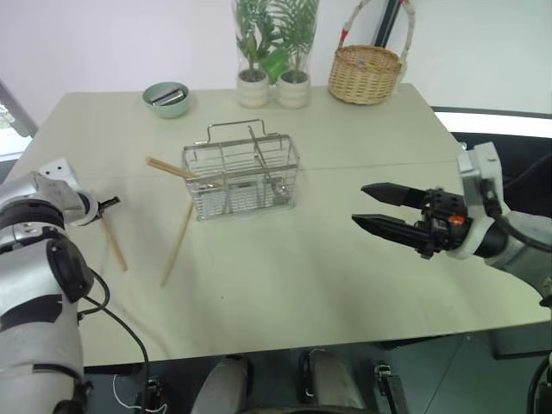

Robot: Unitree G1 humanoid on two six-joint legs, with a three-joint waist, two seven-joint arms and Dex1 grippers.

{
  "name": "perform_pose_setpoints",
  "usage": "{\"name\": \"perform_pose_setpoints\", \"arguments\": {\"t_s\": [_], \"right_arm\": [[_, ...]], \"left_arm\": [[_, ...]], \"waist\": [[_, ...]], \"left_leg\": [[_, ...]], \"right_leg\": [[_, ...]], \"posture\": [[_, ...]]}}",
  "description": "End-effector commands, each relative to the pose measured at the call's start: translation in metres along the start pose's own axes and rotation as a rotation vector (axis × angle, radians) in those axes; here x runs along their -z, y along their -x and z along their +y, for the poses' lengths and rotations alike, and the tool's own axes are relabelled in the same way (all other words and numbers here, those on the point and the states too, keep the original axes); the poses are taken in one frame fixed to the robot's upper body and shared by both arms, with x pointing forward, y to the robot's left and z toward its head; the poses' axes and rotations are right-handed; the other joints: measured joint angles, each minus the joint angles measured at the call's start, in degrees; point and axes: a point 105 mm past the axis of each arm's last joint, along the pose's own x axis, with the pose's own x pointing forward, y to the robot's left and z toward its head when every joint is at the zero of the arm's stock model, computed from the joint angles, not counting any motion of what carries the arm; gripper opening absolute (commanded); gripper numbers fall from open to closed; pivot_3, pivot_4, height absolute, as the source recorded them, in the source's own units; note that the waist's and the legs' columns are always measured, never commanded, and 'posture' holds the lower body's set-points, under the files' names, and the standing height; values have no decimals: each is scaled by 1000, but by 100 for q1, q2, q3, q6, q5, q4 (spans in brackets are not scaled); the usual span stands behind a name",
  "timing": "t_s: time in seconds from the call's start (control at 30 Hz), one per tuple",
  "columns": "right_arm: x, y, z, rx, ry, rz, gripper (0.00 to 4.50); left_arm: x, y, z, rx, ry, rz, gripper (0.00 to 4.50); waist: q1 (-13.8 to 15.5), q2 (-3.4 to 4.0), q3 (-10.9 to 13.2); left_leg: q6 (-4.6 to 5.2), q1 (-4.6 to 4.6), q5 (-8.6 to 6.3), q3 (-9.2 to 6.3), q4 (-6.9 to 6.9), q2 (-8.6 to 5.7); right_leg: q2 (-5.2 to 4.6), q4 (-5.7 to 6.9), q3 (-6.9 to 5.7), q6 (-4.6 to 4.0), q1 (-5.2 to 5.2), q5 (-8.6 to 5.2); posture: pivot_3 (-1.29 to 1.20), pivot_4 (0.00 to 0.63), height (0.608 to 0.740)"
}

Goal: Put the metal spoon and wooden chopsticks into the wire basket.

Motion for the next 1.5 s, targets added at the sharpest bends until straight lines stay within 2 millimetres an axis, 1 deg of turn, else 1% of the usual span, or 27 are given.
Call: {"name": "perform_pose_setpoints", "arguments": {"t_s": [0.03,0.07,0.1,0.13,0.17,0.23,0.3,0.33,0.37,0.4,0.47,0.53,0.6,0.67,0.9,1.03,1.2,1.27,1.3,1.37,1.5], "right_arm": [[-12,0,0,-5,44,-14,3392],[-14,0,0,-5,45,-13,3392],[-15,0,-1,-5,45,-12,3392],[-15,1,-1,-6,45,-7,3392],[-15,2,0,-7,46,2,3392],[-14,3,1,-7,49,15,3392],[-14,4,1,-5,49,19,3392],[-14,5,1,-3,48,17,3392],[-13,4,2,-2,47,15,3392],[-13,4,2,0,46,12,3392],[-12,4,2,9,46,5,3392],[-12,5,2,19,45,0,3392],[-11,5,2,32,46,-6,3392],[-11,6,2,44,46,-14,3392],[-12,11,0,92,40,-34,3392],[-13,12,-2,111,35,-45,3392],[-14,11,-6,125,28,-54,3392],[-15,11,-7,129,25,-56,3392],[-15,11,-8,131,23,-58,3392],[-16,12,-10,135,18,-61,3392],[-17,13,-14,143,6,-69,3392]], "left_arm": [[-83,37,-32,175,16,-382,40],[-103,53,-44,261,51,-489,40],[-115,64,-51,317,76,-556,40],[-129,80,-60,399,109,-637,40],[-145,104,-73,512,126,-749,40],[-162,148,-93,700,128,-911,40],[-166,176,-106,804,110,-1001,40],[-166,194,-118,879,105,-1036,40],[-164,207,-132,941,98,-1045,40],[-160,217,-145,992,91,-1043,40],[-148,226,-169,1087,60,-1006,40],[-132,228,-186,1144,-16,-985,40],[-116,222,-200,1169,-81,-948,40],[-103,214,-209,1174,-127,-914,40],[-73,197,-217,1152,-243,-899,40],[-53,190,-222,1158,-245,-877,40],[-23,171,-223,1140,-221,-792,40],[-11,163,-220,1130,-212,-753,763],[-9,161,-218,1128,-207,-744,1129],[-9,162,-215,1123,-197,-742,1999],[-17,167,-210,1113,-197,-760,4032]], "waist": [[10,-4,3],[16,-7,4],[21,-10,6],[25,-11,6],[20,-11,6],[2,-7,7],[-1,-3,5],[-4,-1,5],[-4,-1,5],[0,-1,4],[9,0,5],[9,3,6],[6,10,6],[-9,22,4],[6,25,5],[19,26,5],[15,27,5],[14,27,4],[10,27,4],[8,27,4],[12,29,4]], "left_leg": [[-1,-1,0,-1,0,0],[-2,-4,1,-3,2,0],[-3,-6,1,-5,4,0],[-3,-10,1,-6,6,0],[-3,-13,1,-8,8,0],[-2,-13,1,-5,5,-1],[-4,-20,2,-4,5,0],[-11,-21,6,0,6,-1],[-13,-22,8,3,8,-2],[-14,-22,8,4,9,-2],[-13,-24,7,3,12,-2],[-3,-23,3,3,17,-5],[13,-23,-6,3,26,-4],[18,-20,-9,5,34,-4],[21,-16,-10,7,38,4],[25,-26,-12,6,47,-1],[34,-39,-18,5,69,-3],[35,-42,-18,5,73,-3],[35,-42,-18,6,74,-3],[35,-42,-19,6,75,-2],[36,-46,-19,5,77,-1]], "right_leg": [[-1,0,0,0,0,0],[-2,0,-1,-1,0,1],[-4,-1,-2,-1,0,1],[-7,-3,-4,-1,0,1],[-8,-10,-5,1,2,2],[-12,-24,-5,6,6,6],[-11,-42,-5,12,8,11],[-10,-46,-4,13,9,13],[-8,-50,-3,14,9,15],[-5,-52,-2,14,10,16],[-4,-54,-2,16,13,17],[-3,-54,-3,20,17,19],[0,-53,-3,21,20,20],[2,-53,-2,21,24,20],[12,-52,3,18,28,22],[6,-57,3,17,29,23],[5,-60,2,19,29,24],[6,-60,2,22,29,26],[6,-60,2,22,29,27],[8,-60,2,21,28,28],[9,-61,1,20,27,28]], "posture": [[0,150,704],[0,150,704],[0,150,704],[0,150,704],[0,150,704],[0,150,704],[0,150,704],[0,150,704],[0,150,704],[0,150,704],[0,150,704],[0,150,704],[0,150,704],[0,150,704],[0,150,704],[0,150,704],[0,150,704],[0,150,704],[0,150,704],[0,150,704],[0,150,704]]}}
